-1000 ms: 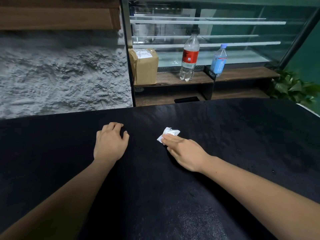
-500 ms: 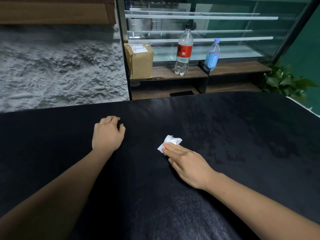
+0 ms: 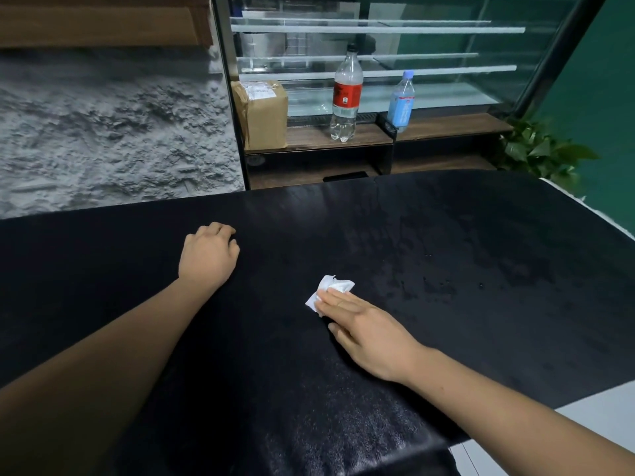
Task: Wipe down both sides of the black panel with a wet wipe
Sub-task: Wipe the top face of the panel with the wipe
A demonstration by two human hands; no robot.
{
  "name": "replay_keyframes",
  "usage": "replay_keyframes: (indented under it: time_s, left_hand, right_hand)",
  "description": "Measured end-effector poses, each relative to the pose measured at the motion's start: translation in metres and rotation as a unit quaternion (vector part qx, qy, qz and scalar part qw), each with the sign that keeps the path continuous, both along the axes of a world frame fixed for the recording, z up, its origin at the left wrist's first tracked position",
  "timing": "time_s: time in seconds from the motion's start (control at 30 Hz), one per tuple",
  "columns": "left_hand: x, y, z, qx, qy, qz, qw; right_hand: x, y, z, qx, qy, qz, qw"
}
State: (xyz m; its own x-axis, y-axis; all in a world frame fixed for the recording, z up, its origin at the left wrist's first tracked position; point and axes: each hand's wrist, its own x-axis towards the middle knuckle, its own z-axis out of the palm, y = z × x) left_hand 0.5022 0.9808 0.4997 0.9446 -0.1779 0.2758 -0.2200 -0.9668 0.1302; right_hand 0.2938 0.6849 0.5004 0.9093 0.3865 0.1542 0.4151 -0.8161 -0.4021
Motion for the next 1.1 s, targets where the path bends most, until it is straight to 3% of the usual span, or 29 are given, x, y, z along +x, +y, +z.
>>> replay_keyframes:
  time_s: [0.2,0.73,1.1]
  left_hand:
    - [-0.026,-0.017,0.01,-0.029,0.01,-0.055,0.998]
    - [-0.153,-0.087,0.018,-0.114,0.044,-0.194,0.973]
    - [-0.258,-0.116,0.016,-0.096,0.068,-0.295,0.948]
  right_hand:
    - [-0.016,-0.006,0.009,0.063,-0.009,-0.06,0.996]
    - [-0.136,-0.094,0.01,0.111,-0.04,-0.272,0.955]
    - [-0.2,-0.114,0.014,0.144,-0.063,-0.332,0.93]
